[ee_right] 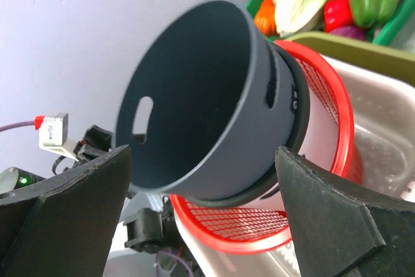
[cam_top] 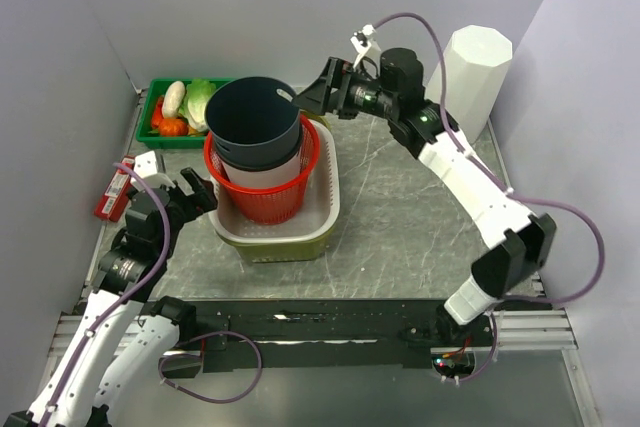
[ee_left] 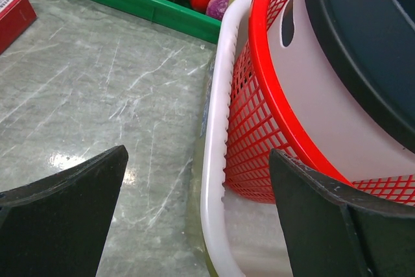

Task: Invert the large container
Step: Adjust the container in the container.

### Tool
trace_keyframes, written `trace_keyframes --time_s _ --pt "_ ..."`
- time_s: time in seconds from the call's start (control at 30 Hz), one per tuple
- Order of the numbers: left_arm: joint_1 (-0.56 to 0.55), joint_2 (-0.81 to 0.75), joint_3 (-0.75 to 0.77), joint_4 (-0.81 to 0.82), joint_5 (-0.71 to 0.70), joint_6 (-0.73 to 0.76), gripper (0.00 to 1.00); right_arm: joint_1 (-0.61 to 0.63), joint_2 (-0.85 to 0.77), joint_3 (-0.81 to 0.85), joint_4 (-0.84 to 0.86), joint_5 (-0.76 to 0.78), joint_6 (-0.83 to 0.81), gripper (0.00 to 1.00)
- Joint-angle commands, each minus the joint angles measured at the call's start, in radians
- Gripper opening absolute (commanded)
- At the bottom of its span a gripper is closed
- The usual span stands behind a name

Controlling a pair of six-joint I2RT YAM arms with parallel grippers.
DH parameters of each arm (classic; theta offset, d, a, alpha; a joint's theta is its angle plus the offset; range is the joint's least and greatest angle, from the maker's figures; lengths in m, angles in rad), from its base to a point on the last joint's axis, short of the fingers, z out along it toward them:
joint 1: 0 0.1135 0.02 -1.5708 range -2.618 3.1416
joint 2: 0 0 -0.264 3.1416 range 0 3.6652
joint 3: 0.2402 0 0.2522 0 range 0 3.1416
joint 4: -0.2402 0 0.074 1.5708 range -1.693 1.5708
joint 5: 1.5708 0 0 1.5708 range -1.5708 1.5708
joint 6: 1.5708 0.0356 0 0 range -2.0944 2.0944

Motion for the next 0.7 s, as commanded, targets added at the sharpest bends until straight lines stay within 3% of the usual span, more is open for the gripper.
trace_keyframes --time_s 0.0,0.3,0.67 --pt "0.003 0.014 0.003 0.038 0.014 0.018 0.96 -0.021 0.072 0.105 -0.025 -0.100 0.019 0.96" --pt "0.006 0.012 0.001 0.043 0.017 0.018 0.96 -0.038 0.206 0.205 0.017 -0.227 0.049 0.94" --pt "0.017 0.019 0.000 0.049 0.034 0.026 0.96 -0.043 0.196 0.135 0.159 -0.344 0.137 0.85"
